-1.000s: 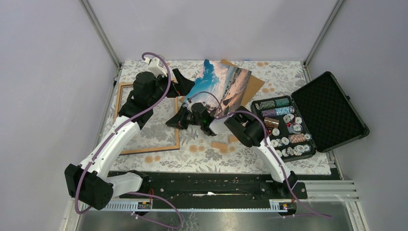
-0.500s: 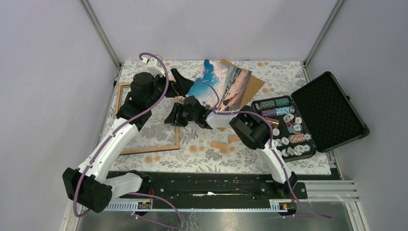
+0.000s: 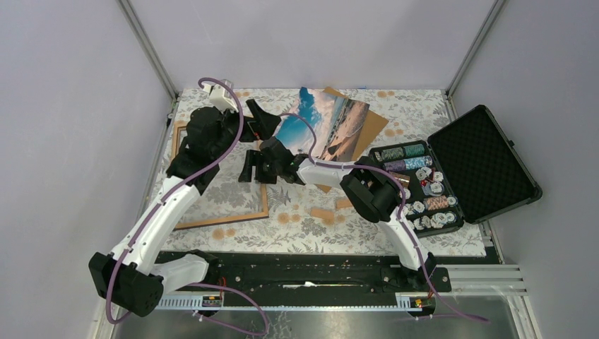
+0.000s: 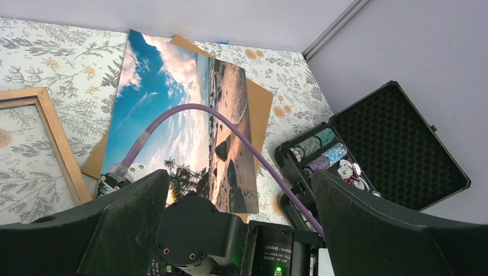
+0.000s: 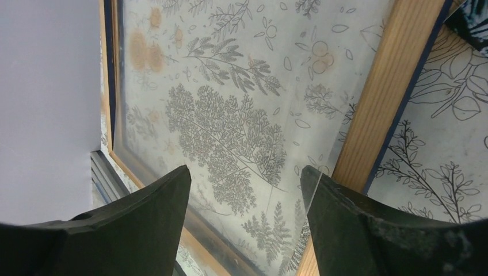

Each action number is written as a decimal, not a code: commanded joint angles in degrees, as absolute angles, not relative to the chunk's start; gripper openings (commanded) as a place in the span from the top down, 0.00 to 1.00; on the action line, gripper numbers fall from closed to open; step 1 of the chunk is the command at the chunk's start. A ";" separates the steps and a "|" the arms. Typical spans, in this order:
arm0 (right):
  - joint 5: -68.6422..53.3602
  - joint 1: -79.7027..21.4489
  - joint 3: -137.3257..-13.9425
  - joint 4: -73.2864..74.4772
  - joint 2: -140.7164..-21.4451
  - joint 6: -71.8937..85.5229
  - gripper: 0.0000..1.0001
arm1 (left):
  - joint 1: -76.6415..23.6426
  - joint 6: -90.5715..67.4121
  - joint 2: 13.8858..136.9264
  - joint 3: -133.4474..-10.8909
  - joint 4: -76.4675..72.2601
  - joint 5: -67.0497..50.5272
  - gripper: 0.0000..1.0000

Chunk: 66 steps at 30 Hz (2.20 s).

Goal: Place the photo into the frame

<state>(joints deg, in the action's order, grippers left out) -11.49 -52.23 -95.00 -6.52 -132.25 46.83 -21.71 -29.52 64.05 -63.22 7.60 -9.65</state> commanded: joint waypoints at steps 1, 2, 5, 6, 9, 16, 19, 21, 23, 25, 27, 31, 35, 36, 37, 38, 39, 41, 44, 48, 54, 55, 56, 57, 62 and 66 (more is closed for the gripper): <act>-6.98 -53.39 -97.97 2.79 -129.96 43.53 0.21 | -21.07 -28.64 61.84 -63.88 5.19 -9.29 0.01; -6.53 -53.55 -98.66 3.23 -130.14 43.48 0.21 | -20.81 -28.84 61.72 -63.84 5.14 -9.56 0.01; -6.07 -53.60 -99.57 3.36 -130.82 44.35 0.27 | -19.96 -29.66 61.57 -63.96 5.02 -10.63 0.01; -5.94 -53.72 -99.91 3.34 -131.05 44.71 0.28 | -19.77 -29.90 61.56 -63.92 4.89 -11.00 0.01; -3.98 -54.60 -101.04 3.94 -131.29 44.96 0.28 | -19.10 -30.42 61.22 -63.73 4.51 -11.69 0.01; 4.06 -56.16 -108.88 15.49 -133.09 42.10 0.20 | -17.38 -31.74 60.61 -63.58 4.13 -13.12 0.01; 5.75 -56.73 -111.36 18.50 -133.83 40.47 0.16 | -16.41 -32.03 59.79 -63.47 3.89 -13.31 0.01; 6.32 -57.39 -112.32 19.31 -133.78 39.37 0.13 | -15.66 -32.08 59.08 -63.51 3.85 -13.07 0.01; 6.93 -57.75 -113.71 20.74 -133.81 38.64 0.11 | -14.85 -31.99 58.36 -63.43 3.82 -12.69 0.01; 8.04 -58.10 -115.19 22.56 -133.91 37.81 0.09 | -13.75 -32.07 57.87 -63.39 3.82 -12.57 0.01; 9.24 -58.26 -117.65 25.19 -134.30 36.95 0.06 | -13.19 -32.35 57.66 -63.37 3.86 -12.82 0.01; 11.76 -58.57 -120.09 30.10 -134.26 35.75 0.04 | -12.21 -33.09 57.55 -63.10 3.28 -13.92 0.01; 12.79 -58.55 -116.93 30.32 -130.69 34.59 0.02 | -11.84 -33.19 57.57 -63.10 3.16 -14.10 0.01; 11.77 -58.54 -115.69 29.66 -129.85 33.82 0.03 | -11.86 -33.22 57.56 -63.06 3.16 -13.99 0.01; 9.89 -58.54 -114.04 28.15 -128.69 32.97 0.05 | -11.86 -33.22 57.50 -63.06 3.16 -13.90 0.01; 7.72 -58.51 -111.70 25.95 -127.48 32.34 0.07 | -11.87 -33.22 57.56 -63.04 3.16 -13.91 0.01; 5.34 -58.53 -109.31 23.68 -126.27 32.23 0.10 | -11.82 -33.29 57.64 -63.06 3.16 -14.08 0.01; 2.05 -58.55 -104.39 20.07 -123.97 33.54 0.19 | -11.67 -33.55 57.84 -63.04 3.16 -14.32 0.01; -2.48 -58.83 -97.73 14.86 -121.23 36.84 0.26 | -11.61 -33.65 58.15 -62.97 3.16 -14.33 0.01; -4.14 -60.78 -93.32 12.05 -119.23 37.77 0.31 | -11.35 -34.01 58.40 -62.83 2.91 -14.85 0.01; -7.03 -63.24 -89.92 6.99 -120.33 39.73 0.38 | -11.29 -34.35 58.65 -62.84 2.90 -15.06 0.01; -7.22 -63.30 -90.03 6.64 -121.19 40.18 0.39 | -11.26 -34.36 58.70 -62.80 2.83 -15.04 0.01; -7.50 -63.35 -90.33 6.44 -121.91 40.43 0.40 | -11.25 -34.37 58.62 -62.84 2.80 -15.03 0.01; -7.55 -63.26 -90.68 6.24 -122.71 40.46 0.40 | -11.29 -34.28 58.58 -62.76 2.89 -14.95 0.01; -5.82 -63.33 -93.45 6.19 -125.91 40.26 0.39 | -11.25 -34.29 58.54 -62.81 2.90 -15.01 0.01; -4.54 -63.20 -96.11 6.92 -128.53 39.92 0.38 | -11.25 -34.31 58.41 -62.84 2.90 -15.11 0.01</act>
<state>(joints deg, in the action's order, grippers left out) -6.50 -63.37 -92.64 7.05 -125.67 39.94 -11.66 -34.15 58.70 -63.11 6.22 -13.96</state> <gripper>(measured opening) 0.611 0.987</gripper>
